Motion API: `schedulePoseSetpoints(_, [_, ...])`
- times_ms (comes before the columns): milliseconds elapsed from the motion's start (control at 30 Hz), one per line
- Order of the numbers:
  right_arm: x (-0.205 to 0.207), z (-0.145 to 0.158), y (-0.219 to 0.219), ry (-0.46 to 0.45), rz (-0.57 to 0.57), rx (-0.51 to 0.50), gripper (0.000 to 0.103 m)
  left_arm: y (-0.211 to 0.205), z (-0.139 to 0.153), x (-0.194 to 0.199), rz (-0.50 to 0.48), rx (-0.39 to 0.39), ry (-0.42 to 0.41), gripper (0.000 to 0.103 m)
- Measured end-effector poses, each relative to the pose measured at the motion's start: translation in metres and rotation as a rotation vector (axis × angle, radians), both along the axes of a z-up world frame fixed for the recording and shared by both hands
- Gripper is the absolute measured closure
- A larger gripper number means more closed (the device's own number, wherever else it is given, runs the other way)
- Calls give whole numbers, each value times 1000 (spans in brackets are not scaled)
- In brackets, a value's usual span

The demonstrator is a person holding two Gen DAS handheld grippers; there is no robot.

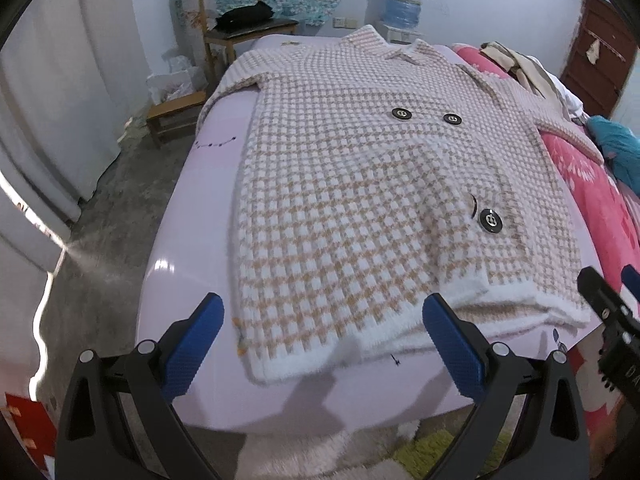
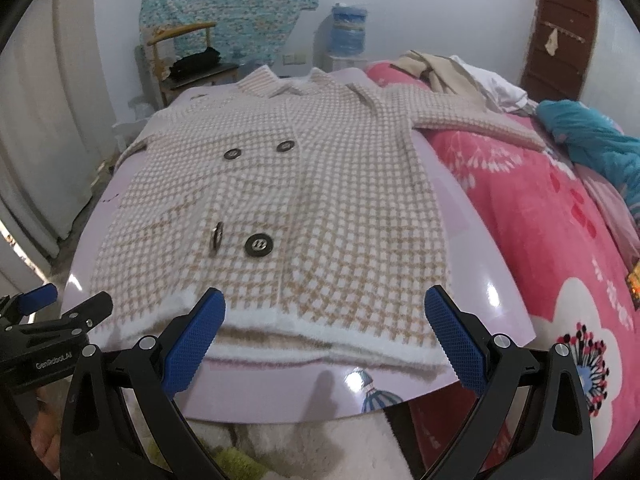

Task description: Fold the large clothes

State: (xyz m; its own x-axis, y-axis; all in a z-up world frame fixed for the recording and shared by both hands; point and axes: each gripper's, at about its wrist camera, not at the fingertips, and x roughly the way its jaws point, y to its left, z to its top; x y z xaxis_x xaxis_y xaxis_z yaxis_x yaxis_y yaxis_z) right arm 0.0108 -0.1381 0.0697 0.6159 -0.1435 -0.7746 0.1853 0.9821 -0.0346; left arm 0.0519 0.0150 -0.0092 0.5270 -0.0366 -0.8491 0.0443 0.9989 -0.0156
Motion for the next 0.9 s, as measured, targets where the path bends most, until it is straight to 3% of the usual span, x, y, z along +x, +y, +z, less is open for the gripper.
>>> schedulePoseSetpoints(133, [4,-4,-11,-5,-6,15,8,0,1,10,-34,22,-40,5])
schedulePoseSetpoints(267, [9,-12,-38,0,11,58,8,6,1,16,-121,-36,-93,5])
schedulePoseSetpoints(333, [11,-19,-55,13,-12,64,8,10,-2,20,-139,-61,-78,5])
schedulePoseSetpoints(533, [24,-43,-97,96,-44,72,8,28,-18,35,-66,-69,-17,5])
schedulePoseSetpoints(700, [37,-61,-122,155,-38,213,9,49,-32,46,2,-105,-12,5])
schedulePoseSetpoints(800, [38,-72,-135,192,-51,319,20,63,-37,50,42,-126,-12,5])
schedulePoseSetpoints(900, [35,-73,-141,182,-46,347,26,72,-40,52,69,-100,-15,11])
